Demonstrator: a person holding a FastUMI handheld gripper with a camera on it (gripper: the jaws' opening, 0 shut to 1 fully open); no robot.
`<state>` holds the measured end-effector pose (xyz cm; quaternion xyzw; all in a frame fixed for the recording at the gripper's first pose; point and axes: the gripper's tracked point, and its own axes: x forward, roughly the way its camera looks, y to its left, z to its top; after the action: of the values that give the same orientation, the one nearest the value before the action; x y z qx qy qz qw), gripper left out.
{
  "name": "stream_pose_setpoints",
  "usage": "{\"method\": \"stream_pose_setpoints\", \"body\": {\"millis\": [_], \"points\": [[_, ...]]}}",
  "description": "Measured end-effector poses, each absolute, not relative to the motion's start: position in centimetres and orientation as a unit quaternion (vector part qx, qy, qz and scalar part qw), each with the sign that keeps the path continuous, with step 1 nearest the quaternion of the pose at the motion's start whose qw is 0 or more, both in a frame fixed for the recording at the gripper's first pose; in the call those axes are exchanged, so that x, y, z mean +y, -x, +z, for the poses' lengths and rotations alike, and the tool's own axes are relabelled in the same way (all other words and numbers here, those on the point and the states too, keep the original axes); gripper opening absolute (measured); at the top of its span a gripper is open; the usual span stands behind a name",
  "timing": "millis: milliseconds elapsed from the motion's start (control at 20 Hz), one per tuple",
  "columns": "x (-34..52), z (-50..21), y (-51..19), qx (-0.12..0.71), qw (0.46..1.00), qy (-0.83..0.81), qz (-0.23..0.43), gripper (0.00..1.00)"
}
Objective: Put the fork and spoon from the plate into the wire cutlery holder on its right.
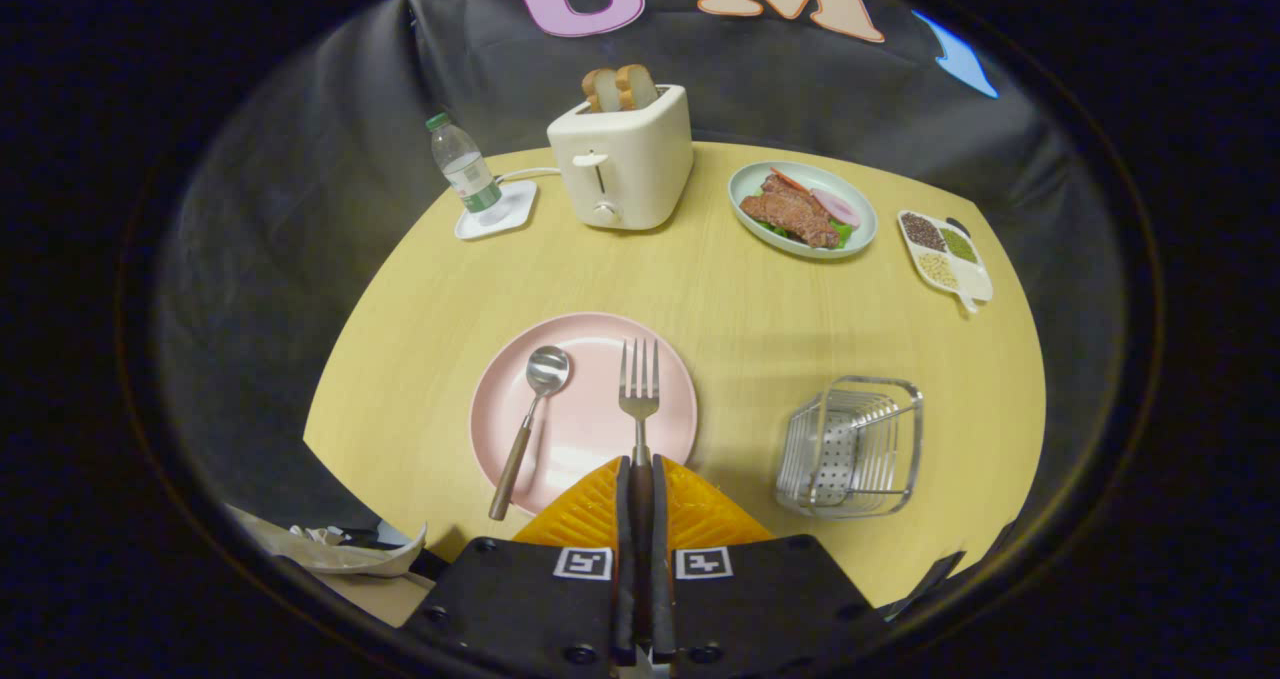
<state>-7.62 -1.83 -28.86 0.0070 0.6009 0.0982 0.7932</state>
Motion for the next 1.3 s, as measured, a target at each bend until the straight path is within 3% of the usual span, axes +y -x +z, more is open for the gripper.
{"method": "stream_pose_setpoints", "body": {"millis": [600, 1300], "points": [[-12.5, -25.9, 7.4, 0.629, 0.766, 0.081, 0.107, 0.09], [-15.9, -27.7, 9.9, 0.668, 0.721, 0.108, 0.149, 0.09]]}}
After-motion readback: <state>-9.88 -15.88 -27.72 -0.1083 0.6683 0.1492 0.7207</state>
